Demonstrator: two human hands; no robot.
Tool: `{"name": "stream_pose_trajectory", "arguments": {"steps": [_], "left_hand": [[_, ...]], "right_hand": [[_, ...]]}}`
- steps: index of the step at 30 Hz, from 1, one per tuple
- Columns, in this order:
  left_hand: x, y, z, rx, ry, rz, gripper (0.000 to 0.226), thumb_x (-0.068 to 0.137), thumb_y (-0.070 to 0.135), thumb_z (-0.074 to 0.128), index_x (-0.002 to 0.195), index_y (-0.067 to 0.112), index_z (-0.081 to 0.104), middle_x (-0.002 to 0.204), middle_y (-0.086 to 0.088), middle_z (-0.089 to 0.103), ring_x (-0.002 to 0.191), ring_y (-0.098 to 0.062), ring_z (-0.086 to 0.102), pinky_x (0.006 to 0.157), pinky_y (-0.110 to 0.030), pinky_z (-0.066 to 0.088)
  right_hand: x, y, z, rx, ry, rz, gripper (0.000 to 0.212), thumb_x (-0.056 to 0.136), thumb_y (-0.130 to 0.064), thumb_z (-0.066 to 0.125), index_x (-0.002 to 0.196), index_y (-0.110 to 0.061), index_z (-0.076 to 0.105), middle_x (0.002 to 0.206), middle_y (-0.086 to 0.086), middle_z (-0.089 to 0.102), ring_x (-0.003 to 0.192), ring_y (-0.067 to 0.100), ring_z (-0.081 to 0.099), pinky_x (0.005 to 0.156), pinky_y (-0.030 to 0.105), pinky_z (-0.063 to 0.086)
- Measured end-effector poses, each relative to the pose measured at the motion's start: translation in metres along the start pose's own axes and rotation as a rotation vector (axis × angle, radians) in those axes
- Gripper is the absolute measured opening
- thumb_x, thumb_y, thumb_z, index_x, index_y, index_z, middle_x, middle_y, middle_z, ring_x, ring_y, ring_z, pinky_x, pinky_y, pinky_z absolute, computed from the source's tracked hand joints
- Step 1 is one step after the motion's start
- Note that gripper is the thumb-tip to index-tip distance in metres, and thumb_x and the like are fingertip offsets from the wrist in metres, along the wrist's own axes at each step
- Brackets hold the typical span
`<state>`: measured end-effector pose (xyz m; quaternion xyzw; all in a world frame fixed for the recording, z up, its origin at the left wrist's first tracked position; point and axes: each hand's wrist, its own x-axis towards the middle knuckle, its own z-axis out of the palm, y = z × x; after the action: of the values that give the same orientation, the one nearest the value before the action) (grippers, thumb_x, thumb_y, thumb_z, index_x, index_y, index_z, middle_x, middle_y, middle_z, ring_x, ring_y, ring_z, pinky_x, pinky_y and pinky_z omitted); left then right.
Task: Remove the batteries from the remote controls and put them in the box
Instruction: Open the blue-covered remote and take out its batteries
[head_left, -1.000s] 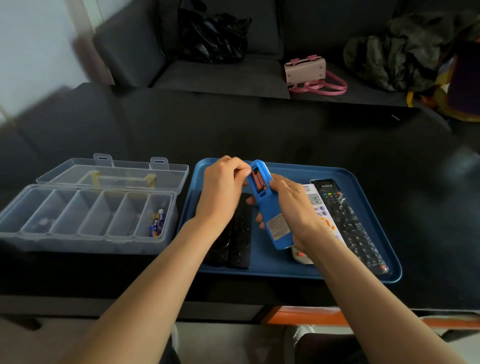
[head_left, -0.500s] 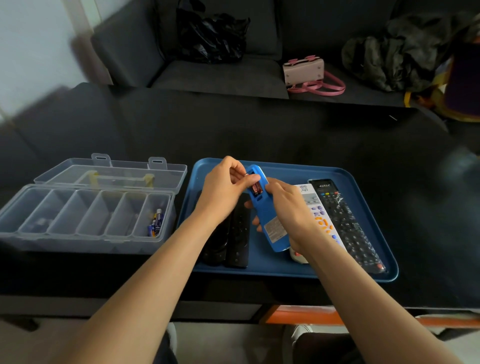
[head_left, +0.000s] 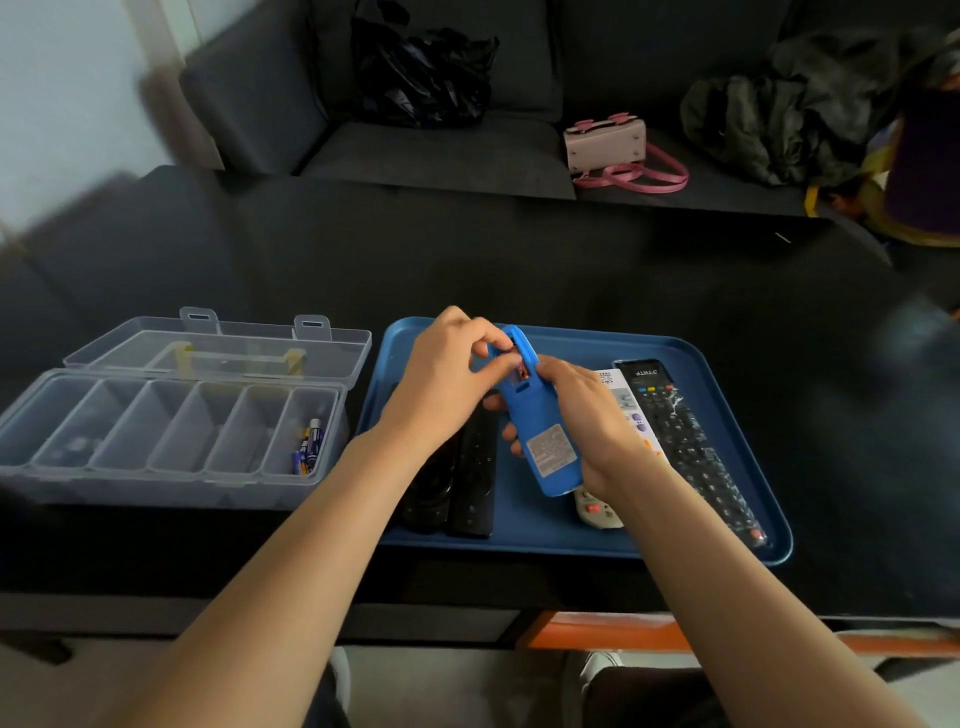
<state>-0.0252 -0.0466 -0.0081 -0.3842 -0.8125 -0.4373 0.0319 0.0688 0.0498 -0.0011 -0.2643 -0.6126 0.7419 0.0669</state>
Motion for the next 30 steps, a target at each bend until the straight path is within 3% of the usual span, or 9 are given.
{"name": "stream_pose_trajectory", "arguments": {"steps": [3,7,13,17,23,30], "left_hand": [[-0.001,-0.001,-0.002,0.014,-0.008,0.072,0.034,0.076,0.017,0.074,0.108,0.009,0.068,0.083,0.000,0.047,0.061,0.002,0.040,0.062,-0.002,0.033],[-0.003,0.003,-0.001,0.050,-0.023,0.116,0.035,0.078,0.017,0.071,0.112,0.007,0.066,0.082,-0.002,0.051,0.062,0.002,0.041,0.061,-0.004,0.035],[-0.003,0.004,0.000,-0.006,-0.041,0.061,0.028,0.080,0.020,0.070,0.105,0.008,0.069,0.082,-0.004,0.053,0.066,-0.003,0.045,0.063,-0.011,0.036],[0.000,0.003,0.001,-0.058,0.083,-0.012,0.022,0.079,0.014,0.071,0.099,0.005,0.070,0.084,0.001,0.053,0.067,0.001,0.049,0.065,-0.002,0.039],[-0.001,0.001,0.003,-0.015,0.185,-0.004,0.005,0.083,0.005,0.065,0.083,0.004,0.069,0.081,0.002,0.052,0.062,0.002,0.048,0.062,-0.003,0.038],[0.000,-0.002,0.010,-0.009,0.150,-0.065,0.006,0.084,0.005,0.063,0.082,0.003,0.068,0.081,0.002,0.051,0.063,0.000,0.046,0.063,-0.003,0.037]], "right_hand": [[-0.001,-0.002,-0.002,0.016,0.005,-0.011,0.030,0.102,-0.023,0.034,0.105,-0.006,0.058,0.087,0.020,0.066,0.052,0.021,0.058,0.046,0.028,0.049],[-0.002,-0.001,-0.003,-0.009,-0.003,-0.026,0.030,0.102,-0.023,0.033,0.103,-0.007,0.058,0.086,0.018,0.066,0.052,0.021,0.058,0.048,0.029,0.050],[0.000,0.003,0.000,-0.059,0.024,-0.040,0.031,0.102,-0.021,0.031,0.106,-0.007,0.058,0.086,0.018,0.066,0.052,0.021,0.058,0.049,0.031,0.050],[0.000,0.002,0.001,-0.058,0.015,-0.044,0.028,0.102,-0.021,0.032,0.101,-0.011,0.058,0.087,0.019,0.066,0.054,0.023,0.058,0.052,0.032,0.050],[-0.004,0.003,0.005,-0.052,-0.006,-0.053,0.025,0.102,-0.021,0.032,0.100,-0.014,0.056,0.087,0.019,0.065,0.052,0.022,0.056,0.048,0.029,0.049],[-0.001,0.005,0.004,-0.091,0.020,-0.075,0.026,0.102,-0.019,0.031,0.099,-0.016,0.057,0.085,0.017,0.066,0.051,0.021,0.057,0.047,0.028,0.050]]}}
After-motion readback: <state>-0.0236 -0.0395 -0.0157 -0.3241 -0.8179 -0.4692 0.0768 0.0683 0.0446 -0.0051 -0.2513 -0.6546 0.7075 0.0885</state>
